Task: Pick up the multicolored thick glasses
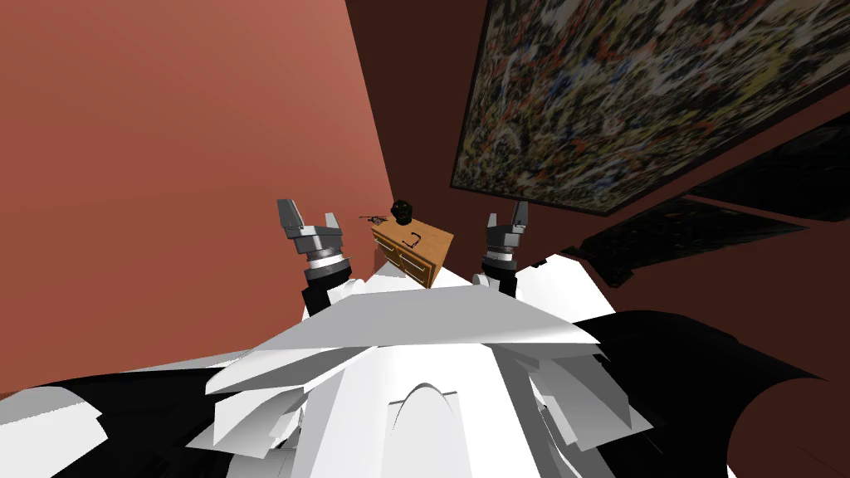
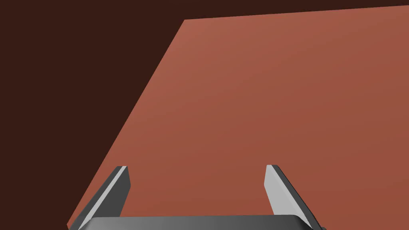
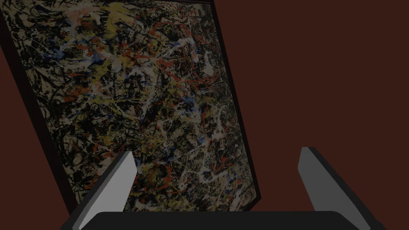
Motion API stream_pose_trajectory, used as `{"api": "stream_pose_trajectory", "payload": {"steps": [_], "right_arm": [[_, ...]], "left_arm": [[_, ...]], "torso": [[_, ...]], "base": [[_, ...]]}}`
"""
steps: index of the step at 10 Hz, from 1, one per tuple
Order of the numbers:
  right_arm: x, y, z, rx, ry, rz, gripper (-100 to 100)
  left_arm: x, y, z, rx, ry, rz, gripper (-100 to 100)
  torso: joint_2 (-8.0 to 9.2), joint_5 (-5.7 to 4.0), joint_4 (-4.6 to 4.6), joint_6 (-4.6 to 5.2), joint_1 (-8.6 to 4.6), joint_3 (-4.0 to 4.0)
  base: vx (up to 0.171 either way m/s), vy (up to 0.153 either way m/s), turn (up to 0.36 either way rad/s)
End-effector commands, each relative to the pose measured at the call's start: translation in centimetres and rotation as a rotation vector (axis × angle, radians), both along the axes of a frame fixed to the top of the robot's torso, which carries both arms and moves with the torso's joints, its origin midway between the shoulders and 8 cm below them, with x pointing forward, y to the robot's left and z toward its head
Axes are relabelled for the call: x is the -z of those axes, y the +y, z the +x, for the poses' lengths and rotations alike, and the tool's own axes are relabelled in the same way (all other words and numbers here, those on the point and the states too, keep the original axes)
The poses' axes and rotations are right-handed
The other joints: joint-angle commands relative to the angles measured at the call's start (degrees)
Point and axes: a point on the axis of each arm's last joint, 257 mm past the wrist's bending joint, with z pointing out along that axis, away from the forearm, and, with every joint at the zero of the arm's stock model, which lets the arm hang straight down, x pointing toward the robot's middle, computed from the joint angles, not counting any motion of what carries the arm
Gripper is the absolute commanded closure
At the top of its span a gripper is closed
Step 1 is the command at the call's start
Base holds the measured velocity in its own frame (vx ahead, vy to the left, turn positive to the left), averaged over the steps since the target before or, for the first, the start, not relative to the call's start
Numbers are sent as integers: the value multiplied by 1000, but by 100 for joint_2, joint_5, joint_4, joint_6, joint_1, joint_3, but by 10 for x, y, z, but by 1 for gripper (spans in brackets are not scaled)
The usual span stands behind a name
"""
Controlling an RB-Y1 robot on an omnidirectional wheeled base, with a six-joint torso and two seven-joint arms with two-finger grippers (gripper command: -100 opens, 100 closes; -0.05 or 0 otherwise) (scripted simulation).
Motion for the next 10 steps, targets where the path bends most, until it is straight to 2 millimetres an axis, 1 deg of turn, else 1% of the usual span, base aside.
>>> {"api": "stream_pose_trajectory", "payload": {"steps": [1,3,6,7,8,9,10], "right_arm": [[0,0,0,0,0,0,0],[0,0,0,0,0,0,0],[0,0,0,0,0,0,0],[0,0,0,0,0,0,0],[0,0,0,0,0,0,0],[0,0,0,0,0,0,0],[0,0,0,0,0,0,0]], "left_arm": [[3,-6,6,24,23,32,-100],[11,-15,20,60,73,73,-100],[29,-26,46,109,164,116,-100],[32,-25,48,108,180,113,-100],[39,-28,58,121,214,123,-100],[41,-28,59,120,224,121,-100],[49,-30,69,131,258,129,-100]], "torso": [[0,0,0,0,0,0],[-4,2,-1,1,10,-2],[-4,5,-1,1,21,-2],[-6,5,-1,1,24,-4],[-6,5,-1,-1,19,-4],[-5,4,-1,1,16,-3],[-4,3,-1,0,12,-3]], "base": [[4,7,-30],[7,28,-45],[8,51,-76],[12,44,-32],[8,36,-48],[5,28,-37],[8,35,-68]]}}
